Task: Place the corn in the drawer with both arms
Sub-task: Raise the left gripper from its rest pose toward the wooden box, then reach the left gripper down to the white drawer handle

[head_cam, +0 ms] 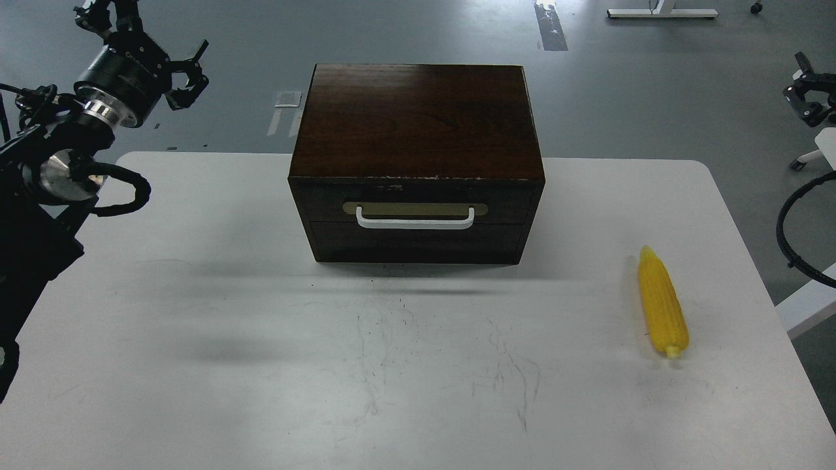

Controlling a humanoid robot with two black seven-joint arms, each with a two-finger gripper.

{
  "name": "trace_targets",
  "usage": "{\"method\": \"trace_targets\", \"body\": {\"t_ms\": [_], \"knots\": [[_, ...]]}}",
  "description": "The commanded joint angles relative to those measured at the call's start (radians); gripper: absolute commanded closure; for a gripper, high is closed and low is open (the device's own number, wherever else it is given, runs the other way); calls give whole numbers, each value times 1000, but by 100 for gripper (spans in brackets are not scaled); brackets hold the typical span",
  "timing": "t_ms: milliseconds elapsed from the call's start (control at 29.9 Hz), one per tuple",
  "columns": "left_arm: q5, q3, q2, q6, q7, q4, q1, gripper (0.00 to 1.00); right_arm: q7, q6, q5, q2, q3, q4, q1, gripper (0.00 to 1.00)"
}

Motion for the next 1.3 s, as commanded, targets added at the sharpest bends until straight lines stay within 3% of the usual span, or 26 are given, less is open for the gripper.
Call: {"method": "trace_targets", "body": {"t_ms": [0, 100, 334, 535, 601, 702, 735, 768, 802, 969, 1002, 1069, 1169, 1269], "knots": [[53, 10, 6, 0, -6, -6, -13, 5, 0, 0, 0, -2, 0, -1, 0, 0], [223, 9, 46, 0, -6, -59, -54, 6, 0, 0, 0, -2, 0, -3, 0, 0], [571, 9, 161, 0, -6, -407, -158, 6, 0, 0, 0, -4, -2, -12, -2, 0], [915, 7, 138, 0, -6, -550, -246, 9, 0, 0, 0, -10, -2, -12, -3, 0], [1052, 10, 97, 39, -11, -598, -282, 11, 0, 0, 0, -18, -2, -11, -3, 0], [1053, 11, 97, 39, -11, -598, -283, 11, 0, 0, 0, -18, -2, -11, -3, 0], [1254, 14, 68, 39, -14, -683, -310, 11, 0, 0, 0, -34, -2, -12, -3, 0], [1256, 14, 68, 39, -14, -684, -310, 11, 0, 0, 0, -35, -2, -12, -3, 0], [1417, 26, 66, 39, -40, -764, -319, 11, 0, 0, 0, -42, -2, -12, -5, 0], [1418, 26, 66, 39, -40, -765, -319, 11, 0, 0, 0, -42, -2, -12, -5, 0], [1828, 112, -7, 47, -61, -858, -339, 14, 0, 0, 0, -45, -3, -23, -15, 0], [1832, 113, -7, 47, -61, -859, -339, 14, 0, 0, 0, -45, -3, -23, -15, 0], [2039, 266, -44, 112, -64, -859, -394, 16, 0, 0, 0, -48, -2, -23, -20, 0], [2039, 267, -44, 113, -64, -859, -395, 16, 0, 0, 0, -48, -2, -23, -20, 0]]}}
